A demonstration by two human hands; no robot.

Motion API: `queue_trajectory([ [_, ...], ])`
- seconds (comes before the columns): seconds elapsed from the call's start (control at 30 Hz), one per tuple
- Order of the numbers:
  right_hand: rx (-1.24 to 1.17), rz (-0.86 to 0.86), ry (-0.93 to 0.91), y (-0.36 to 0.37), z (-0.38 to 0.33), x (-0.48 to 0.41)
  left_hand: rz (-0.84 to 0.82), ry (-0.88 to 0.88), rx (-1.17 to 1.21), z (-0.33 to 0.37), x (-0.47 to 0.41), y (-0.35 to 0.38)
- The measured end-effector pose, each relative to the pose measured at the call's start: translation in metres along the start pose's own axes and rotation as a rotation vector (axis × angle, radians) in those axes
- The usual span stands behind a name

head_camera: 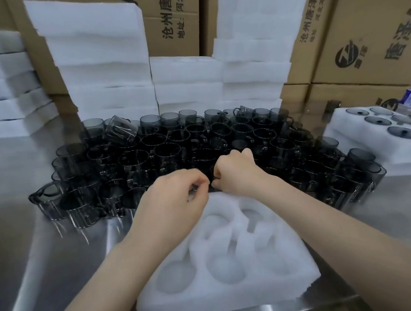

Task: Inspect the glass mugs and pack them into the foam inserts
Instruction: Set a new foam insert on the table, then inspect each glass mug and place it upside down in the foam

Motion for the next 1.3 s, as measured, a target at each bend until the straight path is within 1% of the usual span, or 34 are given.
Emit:
queue_trajectory([
  [0.07,-0.052,0.018,0.002,-0.011,0.003,0.005,-0.003,-0.070,0.046,-0.002,-0.008,0.006],
  [0.13,-0.137,0.058,0.008,-0.030,0.008,0.010,-0.058,-0.115,0.036,-0.004,-0.016,0.016],
  [0.17,-0.190,0.087,0.015,-0.042,0.011,0.012,-0.088,-0.123,0.033,-0.004,-0.020,0.021],
  [0.23,-0.348,0.145,0.005,-0.064,0.012,0.017,-0.108,-0.136,0.104,0.001,-0.027,0.027],
  [0.3,-0.478,0.201,-0.034,-0.080,0.007,0.023,-0.061,-0.133,0.202,0.006,-0.036,0.029],
  [0.33,-0.493,0.235,-0.064,-0.084,0.001,0.026,-0.011,-0.124,0.223,0.008,-0.040,0.028],
  [0.4,-0.510,0.264,-0.136,-0.087,-0.008,0.030,0.124,-0.088,0.209,0.009,-0.046,0.022],
  [0.47,-0.552,0.252,-0.228,-0.084,-0.012,0.033,0.236,-0.056,0.172,0.007,-0.049,0.013],
  [0.53,-0.738,0.286,-0.297,-0.081,-0.007,0.035,0.279,-0.081,0.224,-0.002,-0.050,0.008],
  [0.6,-0.967,0.336,-0.298,-0.077,-0.001,0.035,0.271,-0.128,0.376,-0.011,-0.049,0.006],
  [0.63,-1.021,0.341,-0.287,-0.073,0.001,0.032,0.269,-0.135,0.442,-0.014,-0.048,0.006],
  [0.7,-1.024,0.278,-0.232,-0.063,0.003,0.021,0.271,-0.108,0.506,-0.018,-0.045,0.006],
  [0.77,-1.026,0.093,-0.213,-0.053,0.005,0.009,0.250,-0.095,0.531,-0.022,-0.041,0.010],
  [0.83,-1.143,-0.100,-0.256,-0.041,0.005,0.003,0.201,-0.099,0.533,-0.025,-0.038,0.016],
  [0.87,-1.210,-0.152,-0.280,-0.034,0.006,0.002,0.174,-0.098,0.517,-0.026,-0.038,0.018],
  [1.0,-1.366,-0.241,-0.374,-0.021,0.011,0.000,0.110,-0.070,0.420,-0.022,-0.040,0.019],
  [1.03,-1.394,-0.254,-0.385,-0.020,0.011,0.000,0.100,-0.074,0.405,-0.022,-0.040,0.020],
  [1.1,-1.427,-0.227,-0.365,-0.017,0.010,0.001,0.080,-0.091,0.367,-0.025,-0.041,0.022],
  [1.2,-1.411,-0.104,-0.289,-0.014,0.007,0.003,0.094,-0.098,0.285,-0.028,-0.041,0.024],
  [1.3,-1.427,-0.072,-0.200,-0.012,0.003,0.003,0.110,-0.062,0.219,-0.026,-0.042,0.025],
])
Point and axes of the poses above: each hand's wrist, its own x-axis away from the middle knuckle, its own y-axis out of the palm, z = x × y, the point moved 4 cm from there along -x, towards the middle knuckle, and after that the axes turned 6 degrees about y, right-handed, at the moved point
